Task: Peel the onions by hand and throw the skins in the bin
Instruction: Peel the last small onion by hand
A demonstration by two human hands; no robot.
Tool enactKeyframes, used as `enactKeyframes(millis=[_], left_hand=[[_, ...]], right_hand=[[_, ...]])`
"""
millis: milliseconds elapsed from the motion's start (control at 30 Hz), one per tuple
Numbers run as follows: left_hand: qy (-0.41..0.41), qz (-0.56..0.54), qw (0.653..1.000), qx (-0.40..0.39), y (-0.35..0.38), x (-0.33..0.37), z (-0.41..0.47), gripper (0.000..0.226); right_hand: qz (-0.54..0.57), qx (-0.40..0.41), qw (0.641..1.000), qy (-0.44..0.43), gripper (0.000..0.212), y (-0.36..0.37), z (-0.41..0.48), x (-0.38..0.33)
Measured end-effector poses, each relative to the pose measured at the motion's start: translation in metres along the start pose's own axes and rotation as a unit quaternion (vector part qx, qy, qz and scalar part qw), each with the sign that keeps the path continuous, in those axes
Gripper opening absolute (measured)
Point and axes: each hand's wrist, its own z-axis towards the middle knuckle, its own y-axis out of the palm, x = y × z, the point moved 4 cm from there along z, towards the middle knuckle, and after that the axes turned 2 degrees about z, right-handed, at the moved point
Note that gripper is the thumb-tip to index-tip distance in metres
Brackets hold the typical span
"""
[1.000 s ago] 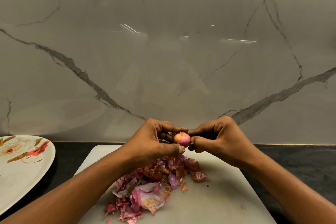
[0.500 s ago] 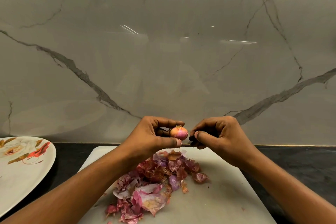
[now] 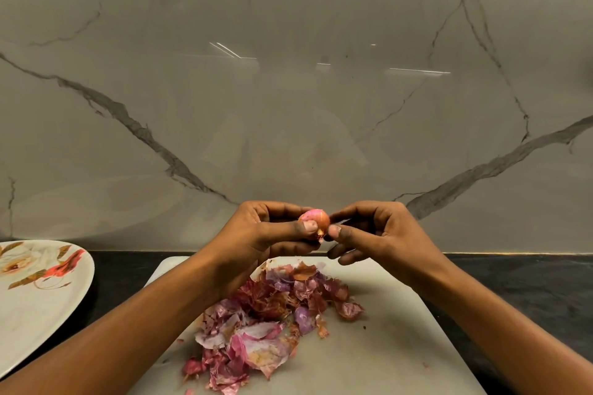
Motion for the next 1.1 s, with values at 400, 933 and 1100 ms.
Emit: enactKeyframes(millis=[400, 933, 1100], left_hand=[[-0.003, 0.024, 1.000, -0.017, 0.007, 0.003, -0.005, 0.037], [-0.004, 0.000, 0.999, -0.042, 0.011, 0.005, -0.007, 0.033], [-0.006, -0.013, 0.999, -0.040, 0.009, 0.004, -0.005, 0.035]], right_hand=[[-0.008, -0.001, 1.000, -0.021, 0.027, 0.004, -0.004, -0.008], [-0.022, 0.022, 0.998, -0.047, 0.023, 0.000, -0.003, -0.004], [0.010, 0.013, 0.999, -0.030, 0.028, 0.000, -0.001, -0.003]])
